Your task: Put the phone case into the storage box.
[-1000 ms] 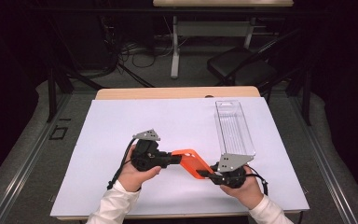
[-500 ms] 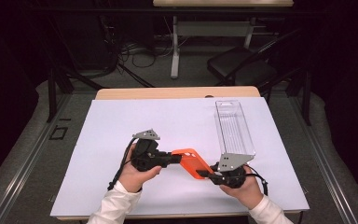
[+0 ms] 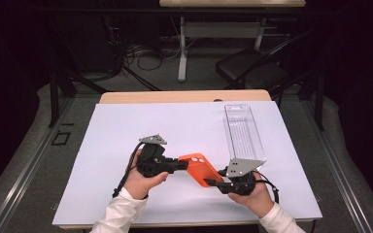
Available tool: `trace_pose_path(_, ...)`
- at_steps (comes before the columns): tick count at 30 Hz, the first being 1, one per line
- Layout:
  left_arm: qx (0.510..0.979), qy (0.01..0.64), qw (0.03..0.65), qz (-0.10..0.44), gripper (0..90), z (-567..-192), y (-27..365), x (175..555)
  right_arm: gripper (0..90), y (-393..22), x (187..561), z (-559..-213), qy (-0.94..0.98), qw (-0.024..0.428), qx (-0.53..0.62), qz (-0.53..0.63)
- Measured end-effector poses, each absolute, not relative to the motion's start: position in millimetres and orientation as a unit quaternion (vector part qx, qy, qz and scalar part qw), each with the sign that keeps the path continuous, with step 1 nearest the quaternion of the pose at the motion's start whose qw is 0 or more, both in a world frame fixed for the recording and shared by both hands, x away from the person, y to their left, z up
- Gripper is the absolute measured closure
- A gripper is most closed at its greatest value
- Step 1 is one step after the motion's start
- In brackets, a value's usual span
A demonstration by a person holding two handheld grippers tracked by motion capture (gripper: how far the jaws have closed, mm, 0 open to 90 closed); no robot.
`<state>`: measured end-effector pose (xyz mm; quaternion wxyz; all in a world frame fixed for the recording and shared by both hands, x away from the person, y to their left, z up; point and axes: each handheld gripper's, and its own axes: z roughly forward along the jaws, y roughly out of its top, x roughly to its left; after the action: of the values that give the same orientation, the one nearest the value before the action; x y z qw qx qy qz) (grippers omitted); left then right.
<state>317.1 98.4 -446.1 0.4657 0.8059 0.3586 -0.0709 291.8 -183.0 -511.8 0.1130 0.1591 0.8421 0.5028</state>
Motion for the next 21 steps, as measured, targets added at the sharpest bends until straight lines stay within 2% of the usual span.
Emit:
trace_pose_path(8,0.803,0.378,0.453,-0.081,82.4,-444.8,99.1,320.5,53.5,-180.9,293.7,-514.0,0.846,0.123,0.164,0.492)
trace_pose_path(13,0.809,0.384,0.439,-0.077,82.4,-442.5,98.6,322.6,49.0,-182.4,295.0,-513.2,0.842,0.133,0.17,0.494)
trace_pose_path(21,0.803,0.409,0.424,-0.088,82.4,-445.5,99.5,336.8,48.8,-191.7,296.5,-507.2,0.834,0.134,0.179,0.505)
